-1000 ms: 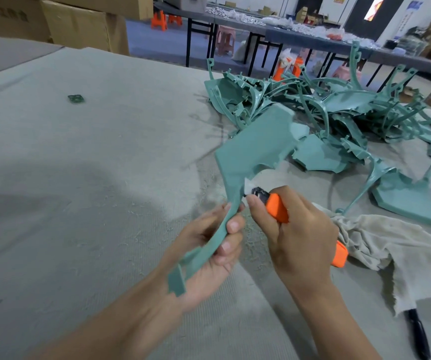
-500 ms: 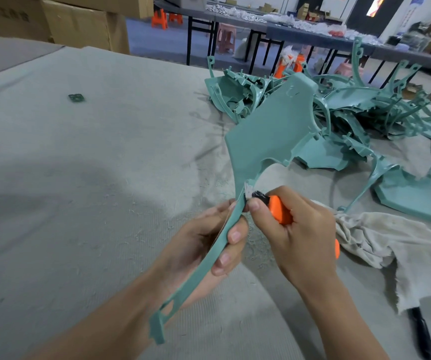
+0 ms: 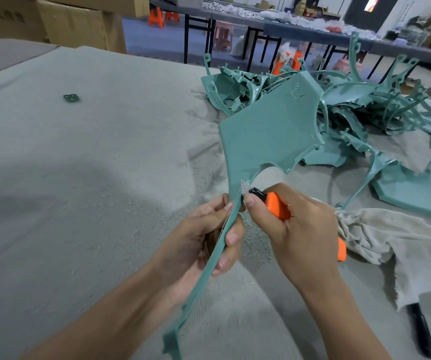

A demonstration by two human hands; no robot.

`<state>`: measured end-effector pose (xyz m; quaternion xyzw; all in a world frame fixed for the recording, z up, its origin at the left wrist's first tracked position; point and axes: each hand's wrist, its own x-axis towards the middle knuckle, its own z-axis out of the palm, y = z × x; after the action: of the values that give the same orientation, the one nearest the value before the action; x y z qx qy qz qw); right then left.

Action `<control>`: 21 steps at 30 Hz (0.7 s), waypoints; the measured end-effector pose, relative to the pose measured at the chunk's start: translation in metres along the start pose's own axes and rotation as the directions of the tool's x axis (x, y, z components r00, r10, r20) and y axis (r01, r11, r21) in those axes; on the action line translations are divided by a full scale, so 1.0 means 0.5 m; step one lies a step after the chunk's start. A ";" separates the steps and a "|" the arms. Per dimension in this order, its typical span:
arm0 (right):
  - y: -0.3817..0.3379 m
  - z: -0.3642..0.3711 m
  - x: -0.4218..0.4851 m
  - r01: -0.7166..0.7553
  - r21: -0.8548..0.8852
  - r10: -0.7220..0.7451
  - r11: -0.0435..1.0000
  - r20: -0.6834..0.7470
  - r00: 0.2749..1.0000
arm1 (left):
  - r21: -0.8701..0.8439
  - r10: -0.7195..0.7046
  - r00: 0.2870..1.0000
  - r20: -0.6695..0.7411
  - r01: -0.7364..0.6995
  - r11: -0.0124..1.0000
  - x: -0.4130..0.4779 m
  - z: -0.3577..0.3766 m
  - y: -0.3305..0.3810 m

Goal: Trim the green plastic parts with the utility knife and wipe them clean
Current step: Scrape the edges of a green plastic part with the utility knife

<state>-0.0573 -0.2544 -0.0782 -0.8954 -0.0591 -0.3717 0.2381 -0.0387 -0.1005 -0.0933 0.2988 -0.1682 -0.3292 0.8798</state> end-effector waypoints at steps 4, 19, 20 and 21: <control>-0.013 0.006 -0.006 -0.035 -0.089 0.029 0.995 -0.069 0.997 | -0.082 -0.004 1.000 0.011 0.005 0.997 0.006 0.005 -0.006; -0.036 0.023 -0.014 -0.121 -0.145 0.103 0.982 -0.125 0.987 | -0.152 0.044 0.995 -0.084 -0.056 0.987 0.003 0.020 -0.011; -0.035 0.022 -0.014 -0.116 -0.153 0.097 0.981 -0.127 0.987 | -0.146 0.039 0.995 -0.092 -0.052 0.988 0.003 0.020 -0.011; -0.031 0.021 -0.014 -0.111 -0.162 0.090 0.981 -0.128 0.988 | -0.145 0.033 0.995 -0.091 -0.046 0.988 0.003 0.019 -0.010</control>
<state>-0.0601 -0.2352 -0.0834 -0.8901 0.0325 -0.4162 0.1829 -0.0450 -0.1085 -0.0891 0.2442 -0.1101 -0.3098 0.9123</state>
